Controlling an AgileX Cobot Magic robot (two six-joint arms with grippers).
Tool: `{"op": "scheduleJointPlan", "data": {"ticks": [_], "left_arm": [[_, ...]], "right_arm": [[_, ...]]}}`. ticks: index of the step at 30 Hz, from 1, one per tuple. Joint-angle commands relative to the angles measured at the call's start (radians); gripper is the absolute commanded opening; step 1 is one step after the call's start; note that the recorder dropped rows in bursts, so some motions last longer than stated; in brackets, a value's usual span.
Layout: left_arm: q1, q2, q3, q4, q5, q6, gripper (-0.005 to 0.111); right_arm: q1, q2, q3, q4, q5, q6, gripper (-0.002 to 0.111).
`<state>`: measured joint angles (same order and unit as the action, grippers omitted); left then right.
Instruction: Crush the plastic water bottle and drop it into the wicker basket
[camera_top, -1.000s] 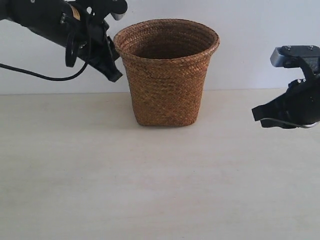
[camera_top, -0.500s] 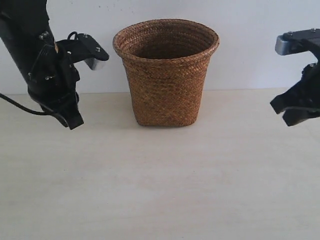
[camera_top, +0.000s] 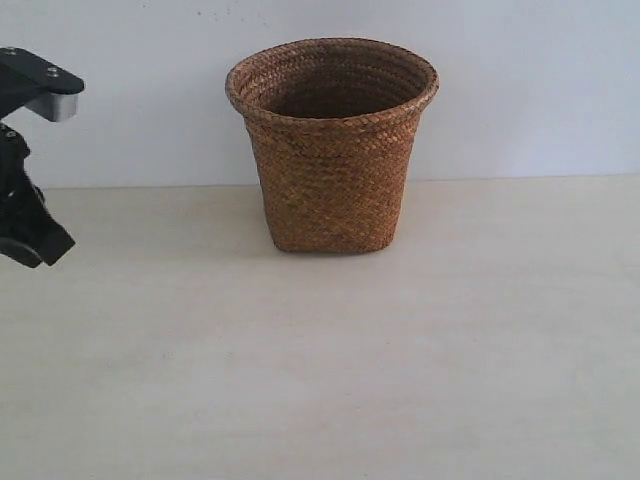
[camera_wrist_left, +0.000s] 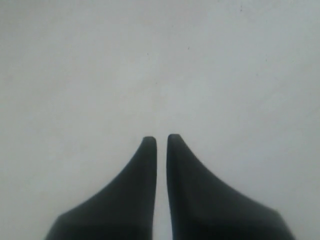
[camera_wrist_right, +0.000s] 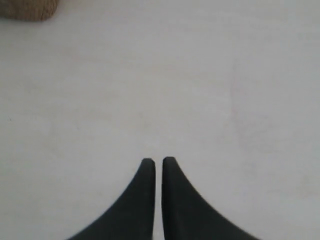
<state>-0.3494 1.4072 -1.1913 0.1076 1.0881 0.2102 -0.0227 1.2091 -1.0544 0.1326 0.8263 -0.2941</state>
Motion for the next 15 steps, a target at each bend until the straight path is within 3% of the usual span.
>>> {"op": "scheduleJointPlan", "data": {"ticks": [1, 8, 15], "left_arm": [[0.004, -0.16, 0.142, -0.002, -0.174, -0.066, 0.004], [0.004, -0.435, 0.396, -0.005, -0.434, -0.121, 0.004], [0.004, -0.693, 0.574, -0.005, -0.528, -0.2, 0.004]], "right_arm": [[-0.007, -0.165, 0.156, 0.024, -0.229, 0.004, 0.0], [0.02, -0.457, 0.421, 0.099, -0.522, -0.094, 0.0], [0.071, -0.681, 0.559, 0.111, -0.619, -0.104, 0.0]]}}
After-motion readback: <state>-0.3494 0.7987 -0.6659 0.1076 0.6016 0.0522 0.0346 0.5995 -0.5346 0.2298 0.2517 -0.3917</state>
